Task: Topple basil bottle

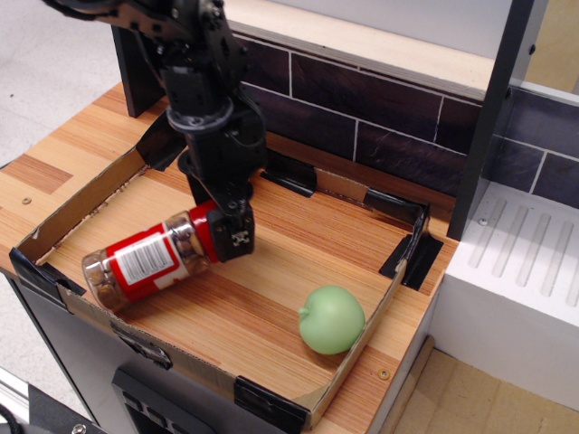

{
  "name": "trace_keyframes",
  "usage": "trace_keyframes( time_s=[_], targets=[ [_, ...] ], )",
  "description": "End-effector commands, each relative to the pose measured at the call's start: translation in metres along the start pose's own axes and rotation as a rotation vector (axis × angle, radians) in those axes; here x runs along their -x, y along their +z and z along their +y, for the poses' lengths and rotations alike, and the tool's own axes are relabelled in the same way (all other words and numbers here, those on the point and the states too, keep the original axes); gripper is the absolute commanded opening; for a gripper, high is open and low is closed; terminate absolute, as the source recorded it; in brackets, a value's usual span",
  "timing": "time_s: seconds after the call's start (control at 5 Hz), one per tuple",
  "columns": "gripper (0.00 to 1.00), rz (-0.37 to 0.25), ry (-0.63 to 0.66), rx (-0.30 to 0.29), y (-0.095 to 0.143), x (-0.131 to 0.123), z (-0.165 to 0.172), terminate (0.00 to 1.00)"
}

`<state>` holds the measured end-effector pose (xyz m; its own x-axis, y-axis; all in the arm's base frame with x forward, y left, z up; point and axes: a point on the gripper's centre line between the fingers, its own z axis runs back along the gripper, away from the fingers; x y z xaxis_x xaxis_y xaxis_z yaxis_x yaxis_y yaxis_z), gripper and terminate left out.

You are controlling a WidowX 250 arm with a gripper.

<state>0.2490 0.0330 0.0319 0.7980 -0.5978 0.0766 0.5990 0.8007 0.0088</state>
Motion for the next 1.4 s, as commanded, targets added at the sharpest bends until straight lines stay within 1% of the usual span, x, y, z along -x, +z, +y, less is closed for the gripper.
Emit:
trace_keyframes(
  time_s=[0.0,0.2,0.4,0.6,0.8,1.0,1.2],
  targets=[
    [1.00,-0.021,0.118,-0.007,0.006,-0.023,0.013,0.00],
    [1.00,-0.023,0.165,0.006,0.011,-0.025,0.015,0.00],
    [1.00,-0.034,0.191,-0.008,0.024,-0.025,0.017,0.00],
    [1.00,-0.060,0.276,-0.014,0.051,-0.025,0.023,0.00],
    [1.00,-0.094,0.369,-0.056,0.076,-0.023,0.029,0.00],
    [1.00,-0.094,0.369,-0.056,0.076,-0.023,0.029,0.00],
    [1.00,-0.094,0.369,-0.056,0.076,-0.023,0.029,1.00]
  ],
)
